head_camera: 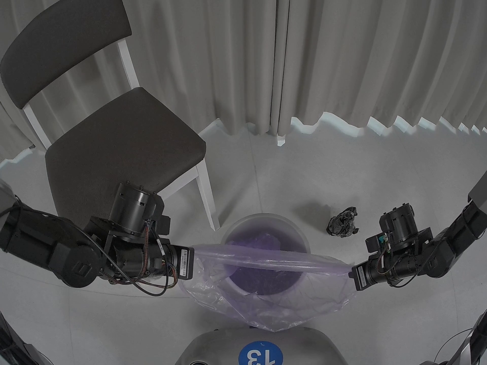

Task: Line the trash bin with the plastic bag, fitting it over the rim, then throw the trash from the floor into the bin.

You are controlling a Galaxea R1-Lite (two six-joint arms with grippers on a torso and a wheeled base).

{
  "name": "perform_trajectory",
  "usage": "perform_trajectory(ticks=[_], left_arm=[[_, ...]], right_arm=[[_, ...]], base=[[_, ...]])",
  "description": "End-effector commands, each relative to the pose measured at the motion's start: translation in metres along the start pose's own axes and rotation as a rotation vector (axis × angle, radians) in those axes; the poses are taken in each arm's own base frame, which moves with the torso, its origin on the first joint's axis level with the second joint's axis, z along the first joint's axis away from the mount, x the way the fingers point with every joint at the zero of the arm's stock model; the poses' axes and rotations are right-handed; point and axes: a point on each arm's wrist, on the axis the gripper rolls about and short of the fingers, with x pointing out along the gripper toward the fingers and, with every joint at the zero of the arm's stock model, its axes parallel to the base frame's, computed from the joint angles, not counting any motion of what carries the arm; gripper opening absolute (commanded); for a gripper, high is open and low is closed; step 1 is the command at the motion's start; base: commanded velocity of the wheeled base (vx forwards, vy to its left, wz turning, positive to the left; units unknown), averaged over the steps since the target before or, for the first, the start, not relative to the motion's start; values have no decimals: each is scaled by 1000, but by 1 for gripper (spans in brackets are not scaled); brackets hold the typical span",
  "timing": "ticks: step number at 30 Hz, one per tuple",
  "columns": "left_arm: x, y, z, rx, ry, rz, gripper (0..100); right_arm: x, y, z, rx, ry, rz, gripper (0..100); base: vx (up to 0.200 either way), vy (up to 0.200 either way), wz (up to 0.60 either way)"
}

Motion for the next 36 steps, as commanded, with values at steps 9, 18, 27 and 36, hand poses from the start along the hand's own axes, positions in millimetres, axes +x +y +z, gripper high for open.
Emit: perform_trajectory(ticks=[9,18,27,36], left_arm=[[48,3,3,-3,23,18,0],[80,3,19,-7,13,23,0],[96,-12,27,7,-6,-1,0],[93,-15,22,-30,14,3,0]], right_arm=[[53,-9,-3,13,0,-6,0],[75,-28,14,56,-32,-26,0],[75,-59,31,116,-93,-39,0],[71,-62,31,120,-95,-42,0]], base=[[0,0,0],[0,0,0],[0,0,0],[0,0,0]])
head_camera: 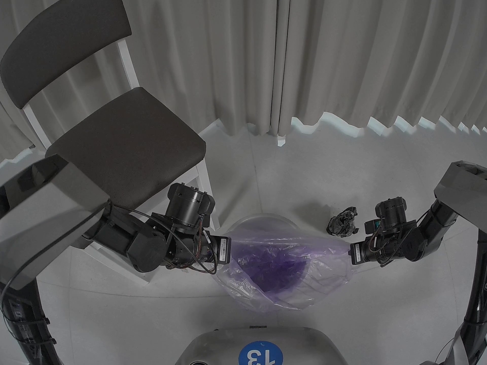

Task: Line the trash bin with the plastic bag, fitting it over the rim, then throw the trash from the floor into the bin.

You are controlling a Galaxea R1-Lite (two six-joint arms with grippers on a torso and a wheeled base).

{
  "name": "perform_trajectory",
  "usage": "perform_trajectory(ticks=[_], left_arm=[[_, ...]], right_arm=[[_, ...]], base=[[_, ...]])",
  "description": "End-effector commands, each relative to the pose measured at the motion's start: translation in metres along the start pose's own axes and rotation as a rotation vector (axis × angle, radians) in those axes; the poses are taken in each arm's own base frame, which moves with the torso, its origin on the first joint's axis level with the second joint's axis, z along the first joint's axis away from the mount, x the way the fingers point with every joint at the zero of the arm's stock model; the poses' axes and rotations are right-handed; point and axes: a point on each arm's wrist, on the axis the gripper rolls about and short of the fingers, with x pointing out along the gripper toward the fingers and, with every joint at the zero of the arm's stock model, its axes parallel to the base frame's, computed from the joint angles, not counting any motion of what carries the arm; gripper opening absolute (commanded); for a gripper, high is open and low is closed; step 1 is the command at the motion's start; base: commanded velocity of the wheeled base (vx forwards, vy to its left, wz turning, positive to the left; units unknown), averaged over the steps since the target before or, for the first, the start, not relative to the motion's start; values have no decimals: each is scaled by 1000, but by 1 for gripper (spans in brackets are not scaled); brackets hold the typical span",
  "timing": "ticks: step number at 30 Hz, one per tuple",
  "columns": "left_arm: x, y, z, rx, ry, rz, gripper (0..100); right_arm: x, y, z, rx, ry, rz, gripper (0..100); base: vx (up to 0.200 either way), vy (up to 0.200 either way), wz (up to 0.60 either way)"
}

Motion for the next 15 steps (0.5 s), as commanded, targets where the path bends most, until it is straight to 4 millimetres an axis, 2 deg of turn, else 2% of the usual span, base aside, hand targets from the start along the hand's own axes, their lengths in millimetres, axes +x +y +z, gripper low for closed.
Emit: perform_trajectory(ticks=[1,9,15], left_arm=[[-3,4,-6,-19,22,17,0],[-38,33,-14,-68,41,71,0],[-50,40,-17,-82,37,82,0]], right_arm=[[-1,4,-2,-8,6,2,0],[-23,36,-20,-77,47,44,0],[-44,45,-25,-99,41,63,0]], base=[[0,0,0],[0,0,0],[0,0,0]])
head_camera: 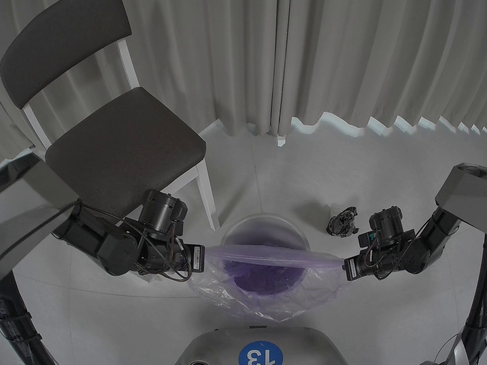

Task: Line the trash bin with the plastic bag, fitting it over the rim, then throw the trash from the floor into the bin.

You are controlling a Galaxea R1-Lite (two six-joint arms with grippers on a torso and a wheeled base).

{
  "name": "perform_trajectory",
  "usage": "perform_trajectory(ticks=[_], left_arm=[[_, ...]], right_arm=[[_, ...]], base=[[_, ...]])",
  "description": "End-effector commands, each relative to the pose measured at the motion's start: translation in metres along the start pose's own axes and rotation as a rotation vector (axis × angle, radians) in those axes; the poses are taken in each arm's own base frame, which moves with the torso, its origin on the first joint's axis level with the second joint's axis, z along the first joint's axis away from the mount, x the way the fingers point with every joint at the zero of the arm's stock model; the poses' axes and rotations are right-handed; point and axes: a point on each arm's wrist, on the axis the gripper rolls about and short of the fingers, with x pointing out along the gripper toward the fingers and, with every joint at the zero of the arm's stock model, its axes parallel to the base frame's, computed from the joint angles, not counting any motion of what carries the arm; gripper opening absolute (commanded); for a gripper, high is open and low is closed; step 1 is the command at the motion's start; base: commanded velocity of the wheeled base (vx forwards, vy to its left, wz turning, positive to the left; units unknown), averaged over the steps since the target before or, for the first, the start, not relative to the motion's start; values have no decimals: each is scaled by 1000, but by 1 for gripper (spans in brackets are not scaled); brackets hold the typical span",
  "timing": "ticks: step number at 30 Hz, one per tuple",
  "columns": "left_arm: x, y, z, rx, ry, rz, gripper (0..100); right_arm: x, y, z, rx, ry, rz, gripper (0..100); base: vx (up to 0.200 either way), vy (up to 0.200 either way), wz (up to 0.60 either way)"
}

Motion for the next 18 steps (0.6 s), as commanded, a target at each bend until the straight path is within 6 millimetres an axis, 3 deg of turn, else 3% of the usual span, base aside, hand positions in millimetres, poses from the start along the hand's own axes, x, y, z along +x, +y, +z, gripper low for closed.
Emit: perform_trajectory(ticks=[1,8,18], left_arm=[[-17,6,1,-14,-27,3,0],[-11,10,-3,-22,-13,11,0],[15,0,3,-4,-22,-8,0]], right_arm=[[-21,11,-1,-26,-27,19,0],[-22,15,-7,-31,-11,12,0],[17,6,1,-8,3,0,0]], base=[[0,0,0],[0,0,0],[0,0,0]])
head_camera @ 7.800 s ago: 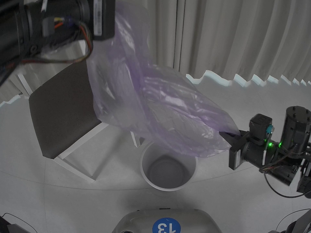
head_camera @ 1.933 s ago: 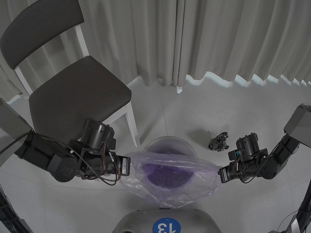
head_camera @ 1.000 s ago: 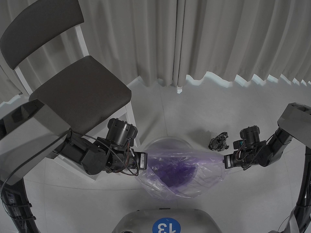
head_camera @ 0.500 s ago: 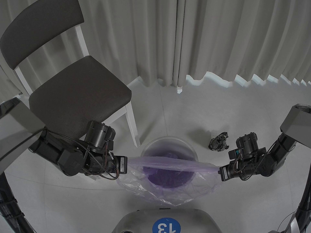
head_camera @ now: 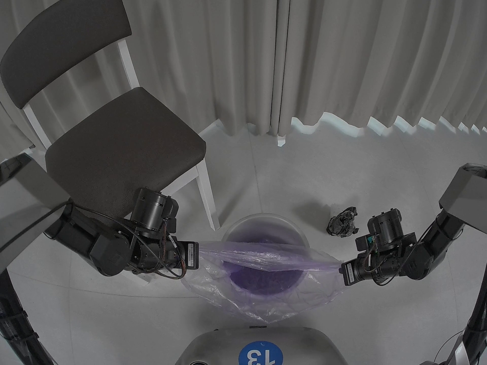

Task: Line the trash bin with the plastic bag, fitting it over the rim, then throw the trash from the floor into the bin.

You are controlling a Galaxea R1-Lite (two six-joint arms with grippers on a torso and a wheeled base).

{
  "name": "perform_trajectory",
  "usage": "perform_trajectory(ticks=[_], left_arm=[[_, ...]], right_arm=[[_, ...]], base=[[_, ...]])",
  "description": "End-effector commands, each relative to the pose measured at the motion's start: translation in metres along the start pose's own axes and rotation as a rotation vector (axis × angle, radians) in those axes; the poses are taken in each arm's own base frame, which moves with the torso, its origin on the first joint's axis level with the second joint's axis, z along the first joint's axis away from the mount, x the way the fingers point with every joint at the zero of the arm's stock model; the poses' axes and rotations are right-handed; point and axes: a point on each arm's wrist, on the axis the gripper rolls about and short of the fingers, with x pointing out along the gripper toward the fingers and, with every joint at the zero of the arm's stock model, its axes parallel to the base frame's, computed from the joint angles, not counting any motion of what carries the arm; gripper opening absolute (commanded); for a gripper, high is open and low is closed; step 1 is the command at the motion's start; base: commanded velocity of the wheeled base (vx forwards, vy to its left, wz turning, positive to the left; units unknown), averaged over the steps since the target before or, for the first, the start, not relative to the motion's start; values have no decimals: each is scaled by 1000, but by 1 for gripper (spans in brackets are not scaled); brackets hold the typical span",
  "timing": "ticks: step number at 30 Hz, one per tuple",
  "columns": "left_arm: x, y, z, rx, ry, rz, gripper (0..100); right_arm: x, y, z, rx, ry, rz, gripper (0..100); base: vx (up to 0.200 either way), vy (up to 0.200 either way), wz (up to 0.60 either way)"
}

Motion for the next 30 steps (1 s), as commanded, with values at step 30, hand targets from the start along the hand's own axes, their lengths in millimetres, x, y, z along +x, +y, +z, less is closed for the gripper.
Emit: perform_trajectory(ticks=[30], left_arm=[[41,-28,6,0,9,-42,0]], right_arm=[[25,-49,33,113,-86,-65,0]], base=[[0,0,0]])
